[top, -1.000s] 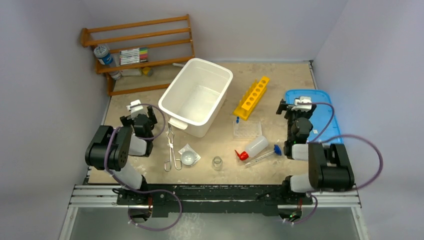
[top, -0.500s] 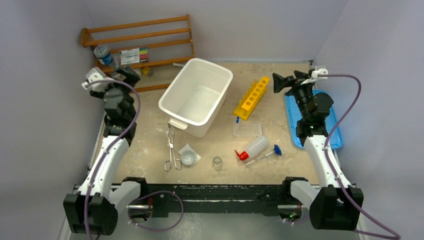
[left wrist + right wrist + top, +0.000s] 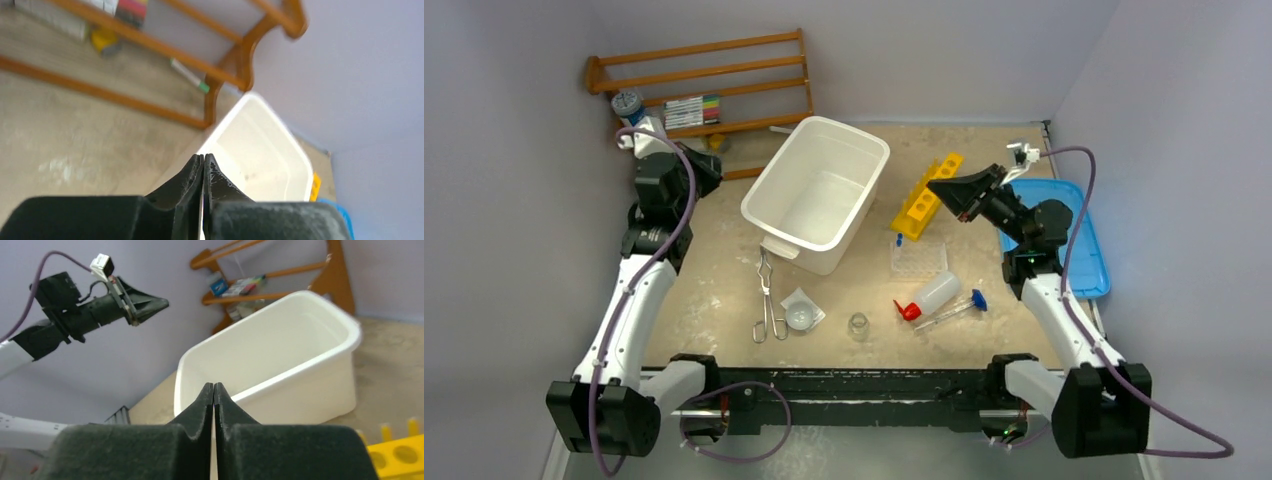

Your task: Organize the chemistry lab equipment

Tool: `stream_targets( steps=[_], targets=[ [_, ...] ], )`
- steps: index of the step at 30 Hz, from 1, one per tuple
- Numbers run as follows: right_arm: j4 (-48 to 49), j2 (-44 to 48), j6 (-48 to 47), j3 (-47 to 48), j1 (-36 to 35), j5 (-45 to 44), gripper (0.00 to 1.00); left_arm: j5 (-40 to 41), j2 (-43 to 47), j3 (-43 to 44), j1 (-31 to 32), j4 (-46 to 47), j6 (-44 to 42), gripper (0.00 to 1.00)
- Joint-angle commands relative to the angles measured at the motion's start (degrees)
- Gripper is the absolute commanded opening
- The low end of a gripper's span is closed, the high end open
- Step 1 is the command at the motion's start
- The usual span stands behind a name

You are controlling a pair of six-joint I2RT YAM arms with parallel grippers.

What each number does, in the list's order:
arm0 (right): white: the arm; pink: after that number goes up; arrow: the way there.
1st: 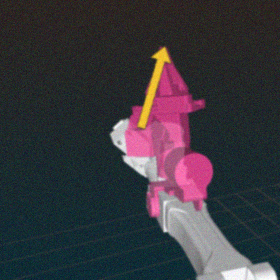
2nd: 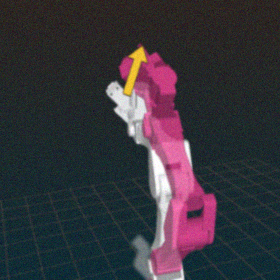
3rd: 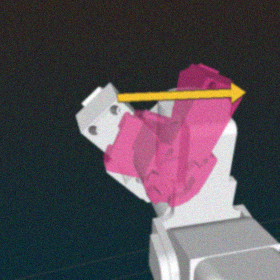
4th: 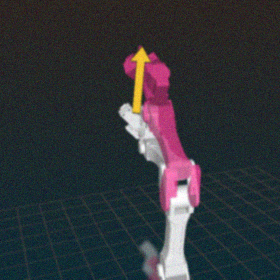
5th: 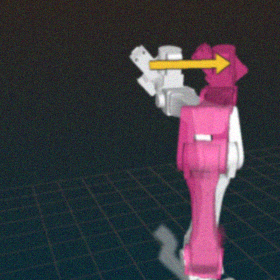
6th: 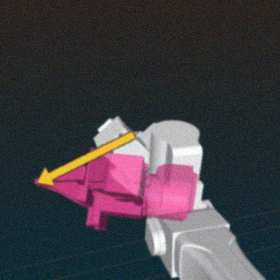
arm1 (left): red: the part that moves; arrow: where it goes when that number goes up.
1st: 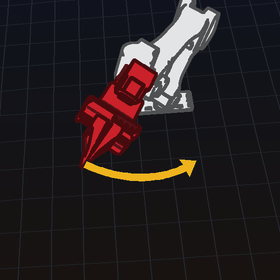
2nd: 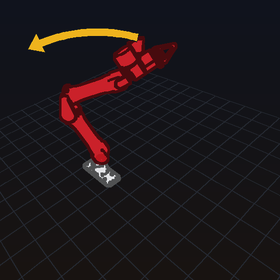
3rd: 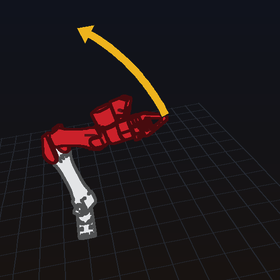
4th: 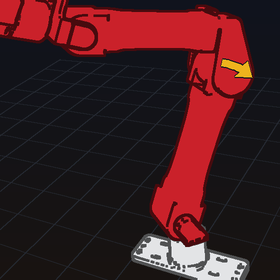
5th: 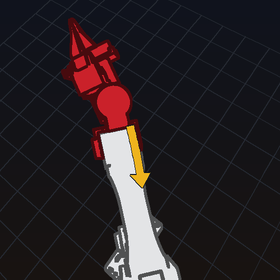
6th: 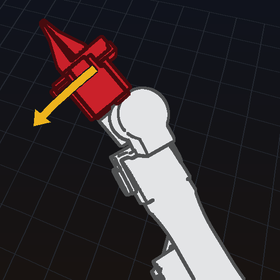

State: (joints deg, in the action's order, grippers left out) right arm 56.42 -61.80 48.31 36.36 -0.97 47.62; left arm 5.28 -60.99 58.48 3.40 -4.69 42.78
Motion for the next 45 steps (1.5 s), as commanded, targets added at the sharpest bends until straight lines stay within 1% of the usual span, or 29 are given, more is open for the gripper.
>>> stream_targets(
  steps=[1, 2, 3, 4, 5, 6, 7, 8, 9, 10, 11, 12, 14, 15, 16, 17, 18, 21, 22, 23, 24, 25, 28, 29, 30, 32, 35, 41, 45],
  targets=[
    [-30.15, 7.56, -26.48, 8.86, -13.76, -15.62, 0.0, -6.2, 3.33, -0.06, -0.06, -7.5, -4.61, 0.0],
    [-37.01, 7.87, -34.11, 11.12, -18.92, -23.68, 0.14, -5.43, 3.86, 0.23, 0.02, -9.36, -6.49, 0.0],
    [-41.95, 7.23, -37.61, 12.93, -23.17, -29.88, 0.39, -6.22, 4.21, 0.73, 0.11, -10.66, -9.26, 0.03],
    [-45.51, 6.23, -39.3, 14.16, -25.85, -34.42, 0.68, -8.25, 4.34, 1.51, 0.24, -13.22, -12.23, 0.1],
    [-48.42, 5.19, -40.38, 15.13, -27.88, -38.22, 0.81, -8.98, 4.66, 2.07, 0.52, -14.37, -14.45, 0.16],
    [-50.61, 4.1, -41.27, 15.59, -29.97, -43.05, 0.9, -9.36, 5.42, 1.95, 0.88, -14.22, -15.83, 0.25],
    [-52.07, 3.31, -42.38, 15.44, -32.61, -49.44, 0.97, -8.93, 6.23, 1.89, 1.23, -14.12, -16.82, 0.35],
    [-52.55, 2.74, -43.93, 14.51, -36.37, -57.46, 1.0, -7.98, 6.71, 2.01, 1.59, -14.46, -17.75, 0.45],
    [-52.47, 2.11, -44.6, 13.51, -39.92, -66.72, 1.0, -5.97, 6.84, 2.44, 2.03, -15.25, -18.49, 0.51],
    [-53.17, 1.3, -43.9, 12.87, -43.03, -74.44, 1.0, -3.66, 6.62, 3.09, 2.48, -16.43, -19.2, 0.54],
    [-55.06, -0.01, -41.64, 12.91, -44.72, -80.76, 1.0, -1.17, 6.02, 3.86, 2.83, -17.77, -19.52, 0.55],
    [-58.06, -1.12, -37.49, 13.91, -45.14, -84.04, 1.0, 1.14, 5.36, 4.44, 2.92, -18.88, -19.33, 0.55],
    [-62.38, -2.85, -30.65, 15.41, -44.8, -81.54, 0.99, 2.71, 4.34, 4.39, 2.93, -19.23, -18.95, 0.55],
    [-62.68, -3.26, -29.8, 16.18, -44.54, -78.95, 0.95, 3.2, 3.89, 4.14, 2.93, -18.97, -18.56, 0.55],
    [-61.91, -3.52, -29.96, 16.94, -44.4, -75.53, 0.86, 3.05, 3.65, 3.88, 2.93, -18.43, -18.42, 0.55],
    [-61.45, -4.04, -29.86, 17.76, -44.43, -73.51, 0.73, 2.93, 3.32, 3.75, 2.93, -18.0, -18.25, 0.55],
    [-61.65, -4.68, -29.54, 18.48, -44.38, -71.65, 0.64, 2.98, 3.12, 3.69, 2.93, -17.58, -18.12, 0.55],
    [-66.04, -8.47, -28.3, 22.95, -44.4, -67.89, 0.28, 3.4, 2.5, 3.84, 2.93, -17.37, -17.86, 0.53],
    [-67.27, -9.96, -29.11, 23.98, -44.47, -67.79, 0.24, 3.65, 2.38, 3.76, 2.93, -17.42, -17.95, 0.52],
    [-68.96, -11.2, -29.19, 24.76, -44.63, -65.69, 0.22, 3.91, 2.47, 3.58, 2.93, -17.45, -18.04, 0.52],
    [-69.88, -12.19, -28.99, 24.85, -44.83, -62.72, 0.24, 4.15, 2.65, 2.98, 2.93, -17.2, -18.0, 0.52],
    [-70.31, -12.76, -28.75, 24.58, -45.19, -60.04, 0.31, 4.36, 2.81, 2.35, 2.93, -16.86, -18.15, 0.51],
    [-71.34, -12.99, -26.28, 23.29, -48.5, -56.98, 0.62, 4.83, 2.92, 1.03, 2.93, -16.58, -18.28, 0.51],
    [-72.48, -13.29, -24.99, 23.35, -49.82, -56.98, 0.68, 4.86, 2.83, 0.85, 2.93, -16.77, -18.33, 0.51],
    [-73.93, -13.53, -23.83, 23.66, -51.07, -57.37, 0.71, 4.88, 2.71, 0.96, 2.93, -17.02, -18.46, 0.51],
    [-76.66, -14.01, -21.67, 24.33, -53.78, -59.19, 0.72, 4.95, 2.67, 1.1, 2.87, -17.19, -18.44, 0.51],
    [-78.63, -13.82, -19.29, 23.66, -56.05, -59.37, 0.71, 5.52, 3.04, 1.05, 2.84, -17.33, -18.23, 0.51],
    [-79.76, -11.24, -16.39, 19.59, -57.72, -58.03, 0.67, 6.65, 3.06, 0.79, 2.84, -17.77, -18.24, 0.51],
    [-80.39, -9.79, -15.22, 16.26, -57.91, -57.94, 0.61, 6.79, 2.9, 0.85, 2.84, -17.86, -18.18, 0.51]
  ],
)
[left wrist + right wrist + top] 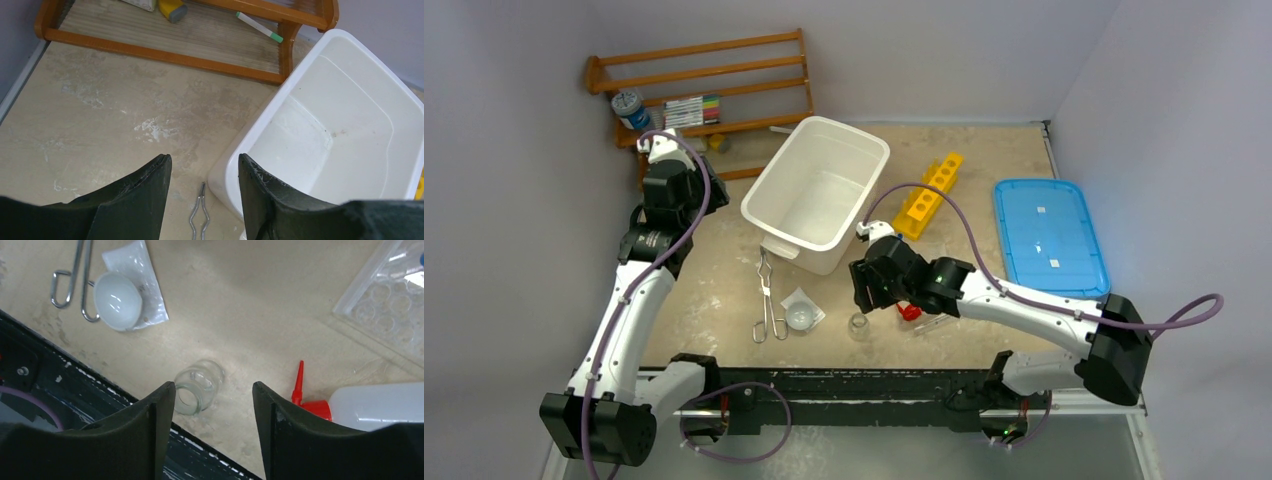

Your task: Organize the chemistry lab equipment

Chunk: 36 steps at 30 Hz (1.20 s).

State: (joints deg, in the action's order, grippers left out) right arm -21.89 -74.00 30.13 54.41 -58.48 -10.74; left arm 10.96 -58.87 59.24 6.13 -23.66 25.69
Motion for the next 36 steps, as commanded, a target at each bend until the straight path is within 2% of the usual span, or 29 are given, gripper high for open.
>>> stream_targets(
  steps=[1, 7, 21, 36],
  targets=[
    [-2.3, 2.47, 3.09, -2.04, -0.45, 0.53, 0.58, 1.14, 0.78, 0.15, 0.11, 1.08, -1.08, 0.51],
    [-2.58, 2.52, 3.27, -2.78, -0.77, 0.68, 0.53, 1.52, 0.5, 0.14, 0.11, 1.07, -1.09, 0.51],
    [-3.18, -0.79, 5.95, -2.77, -5.79, -0.56, 0.53, 1.83, 0.23, 0.19, 0.11, 0.65, -1.56, 0.5],
    [-4.79, -3.98, 7.23, -1.83, -5.9, -4.81, 0.46, 2.28, 0.69, -0.05, 0.08, 0.39, -1.85, 0.5]
  ],
)
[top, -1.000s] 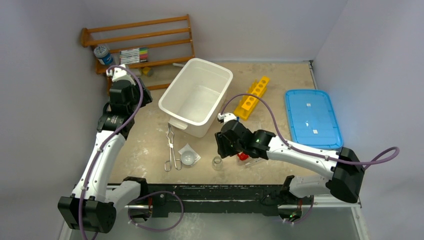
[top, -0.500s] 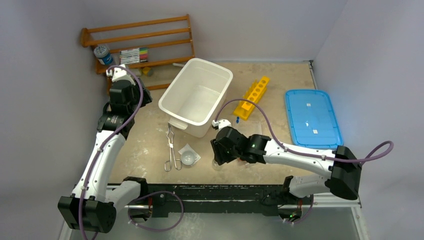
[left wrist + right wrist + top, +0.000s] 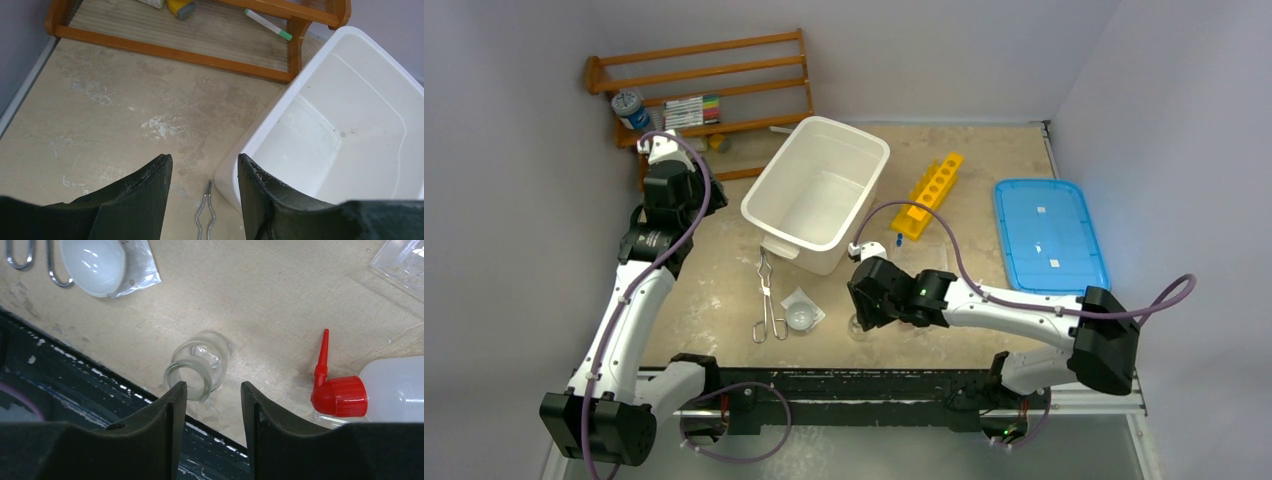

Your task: Organize the chemistry lab equipment

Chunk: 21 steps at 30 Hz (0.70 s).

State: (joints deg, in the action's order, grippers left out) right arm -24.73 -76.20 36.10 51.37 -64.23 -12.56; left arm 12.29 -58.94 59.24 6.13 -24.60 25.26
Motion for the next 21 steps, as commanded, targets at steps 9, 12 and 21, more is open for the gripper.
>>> stream_targets(
  steps=[9, 12, 21],
  targets=[
    [-1.65, -3.47, 0.8, 2.22, -0.15, -3.17, 0.42, 1.41, 0.75, -0.18, 0.08, 1.22, -1.64, 0.5],
    [-1.93, -3.56, 0.74, 2.54, -0.12, -3.3, 0.31, 1.42, 0.83, -0.16, 0.1, 1.22, -1.68, 0.5],
    [-4.75, -3.48, 0.51, 6.63, -0.11, -3.03, 0.0, 1.42, 0.76, -0.1, 0.11, 1.22, -1.71, 0.5]
  ],
)
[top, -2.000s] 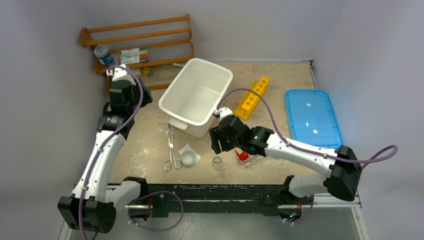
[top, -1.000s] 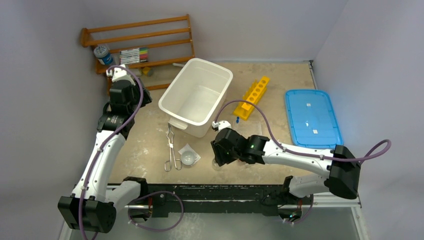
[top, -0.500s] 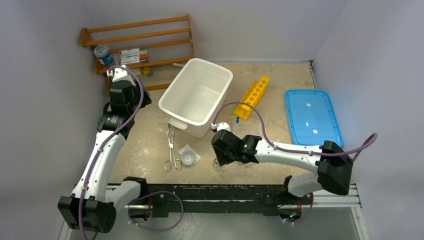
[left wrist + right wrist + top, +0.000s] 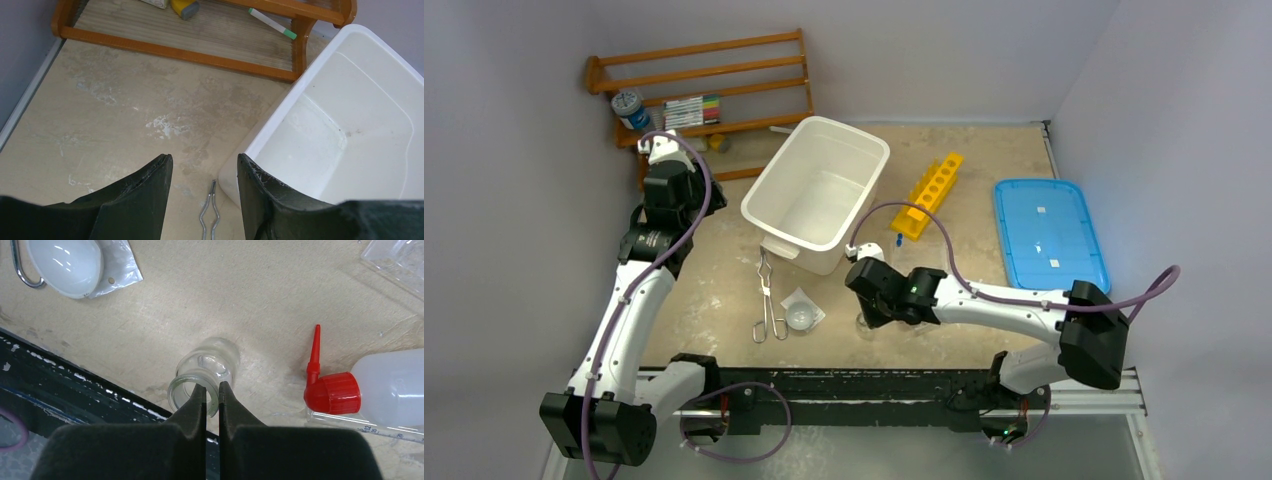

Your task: Organize the chemistry lab equipment

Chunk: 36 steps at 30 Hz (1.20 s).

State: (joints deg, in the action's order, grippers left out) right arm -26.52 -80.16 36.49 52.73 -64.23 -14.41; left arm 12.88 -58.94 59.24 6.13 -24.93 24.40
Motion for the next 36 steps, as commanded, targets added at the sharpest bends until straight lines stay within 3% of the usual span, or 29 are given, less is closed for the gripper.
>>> stream_targets(
  steps=[1, 14, 25, 29, 36],
  targets=[
    [-3.88, 0.45, -0.69, 6.39, -0.18, -1.26, 0.0, 0.83, 0.71, -0.12, 0.07, 1.55, -0.79, 0.5],
    [-14.44, 2.51, -14.59, 30.95, 5.25, -4.78, 0.0, 2.4, 0.82, 0.04, 0.09, 1.33, -0.87, 0.5],
    [-14.03, -13.2, -27.42, 55.98, 10.81, -4.35, 0.0, 2.1, -0.05, -0.46, 0.11, 1.75, -0.14, 0.49],
    [-11.62, -19.28, -30.8, 61.89, 14.6, -1.34, 0.0, -1.25, -2.78, -0.03, 0.11, 3.87, 1.07, 0.49],
    [-6.96, -26.41, -33.2, 68.16, 20.43, 3.72, 0.0, -15.05, -11.5, 2.71, 0.11, 10.07, -2.79, 0.49]
  ],
)
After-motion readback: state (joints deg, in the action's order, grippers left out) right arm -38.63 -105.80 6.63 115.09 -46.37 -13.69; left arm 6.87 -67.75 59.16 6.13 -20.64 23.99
